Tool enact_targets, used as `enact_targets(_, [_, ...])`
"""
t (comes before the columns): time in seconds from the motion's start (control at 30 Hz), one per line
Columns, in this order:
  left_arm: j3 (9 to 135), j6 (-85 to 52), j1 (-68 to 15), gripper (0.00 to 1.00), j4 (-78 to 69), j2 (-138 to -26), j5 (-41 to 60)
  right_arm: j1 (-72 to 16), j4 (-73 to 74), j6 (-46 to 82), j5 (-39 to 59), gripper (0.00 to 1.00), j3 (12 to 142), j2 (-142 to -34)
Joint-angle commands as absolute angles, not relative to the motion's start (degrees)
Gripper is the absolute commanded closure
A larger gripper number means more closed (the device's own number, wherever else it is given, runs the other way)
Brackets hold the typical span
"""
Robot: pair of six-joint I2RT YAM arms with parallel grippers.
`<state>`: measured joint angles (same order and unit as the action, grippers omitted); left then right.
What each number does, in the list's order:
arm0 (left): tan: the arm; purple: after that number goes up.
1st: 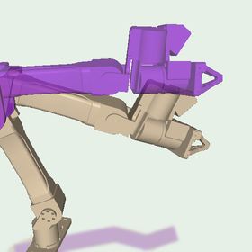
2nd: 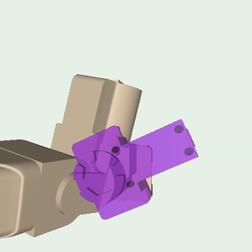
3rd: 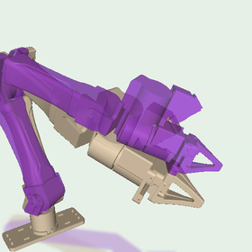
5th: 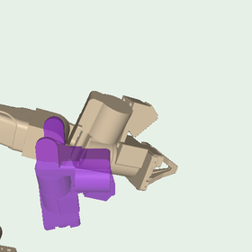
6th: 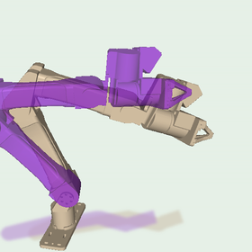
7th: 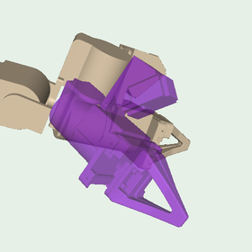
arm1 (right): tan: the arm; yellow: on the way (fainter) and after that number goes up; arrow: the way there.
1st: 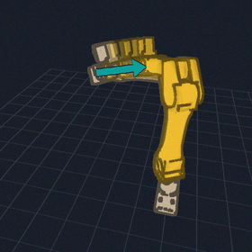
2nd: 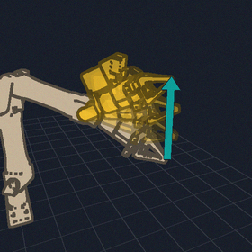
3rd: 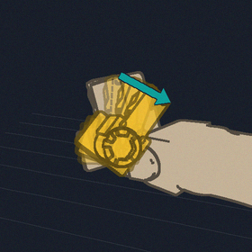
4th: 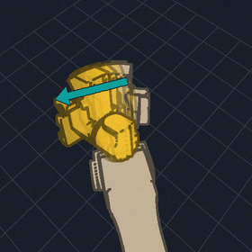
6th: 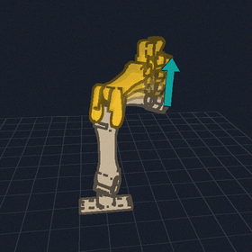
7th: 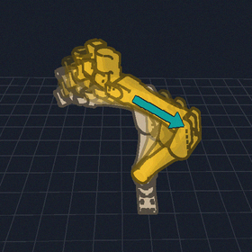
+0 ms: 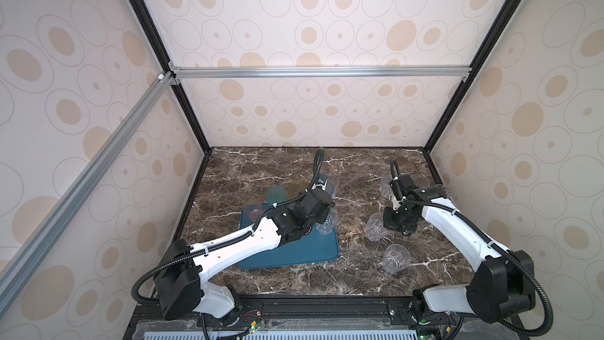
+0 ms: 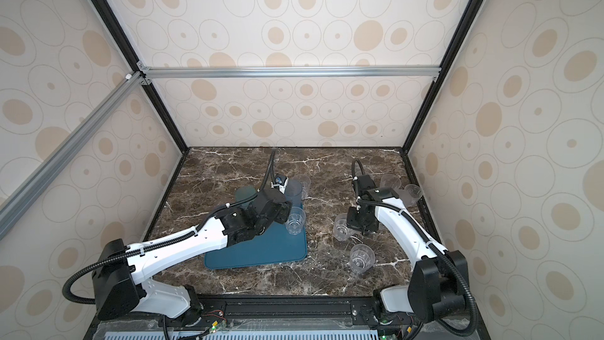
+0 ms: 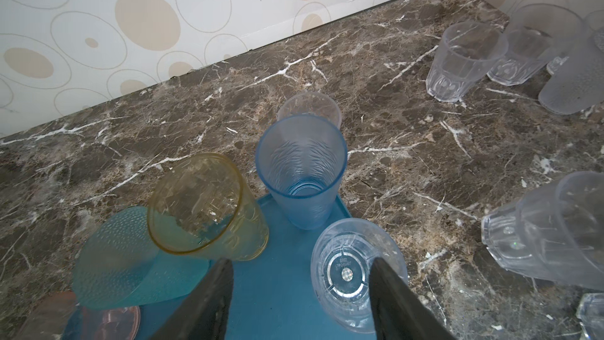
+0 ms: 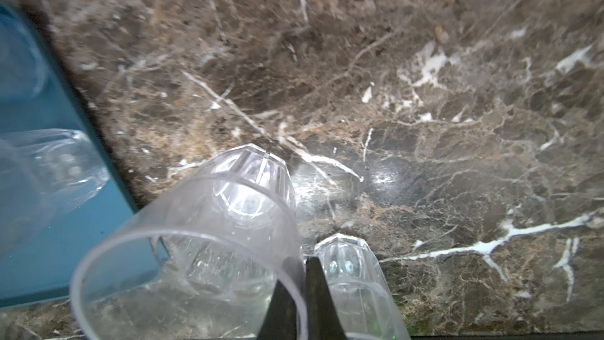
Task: Place the glasses into the tray
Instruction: 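Grasp the clear cup with the right gripper and lift it, then carry the clear cup over the tray next to the yellow cup with the right gripper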
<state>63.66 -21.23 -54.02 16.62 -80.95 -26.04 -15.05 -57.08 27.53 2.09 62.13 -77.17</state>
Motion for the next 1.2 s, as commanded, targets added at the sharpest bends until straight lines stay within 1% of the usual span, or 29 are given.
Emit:
enact_targets(0.0, [66.18, -22.43, -52.68, 0.34, 20.87, -77.87, -27.30, -19.19, -60.17, 29.54, 0.59, 0.94, 67.52, -75.67])
enact_targets(0.37, [64.96, -22.15, -45.07, 0.35, 28.62, -67.56, -27.01, -37.13, -64.00, 33.29, -4.20, 0.94, 87.56, -85.32])
enact_targets(0.6, [61.79, -22.47, -37.56, 0.36, 32.06, -61.55, -24.42, -45.60, -63.40, 34.30, -4.10, 0.94, 95.26, -93.01])
enact_targets(0.73, [59.22, -22.75, -33.56, 0.36, 32.34, -59.20, -22.41, -49.97, -62.75, 33.94, -3.82, 0.94, 99.47, -99.16])
enact_targets(1.0, [52.88, -26.27, -23.65, 0.36, 33.77, -57.94, -17.17, -54.21, -63.31, 31.34, -5.35, 0.94, 109.37, -111.88])
enact_targets(1.17, [49.96, -26.47, -21.52, 0.37, 32.00, -57.21, -14.06, -54.44, -64.22, 29.65, -5.65, 0.95, 112.48, -117.01])
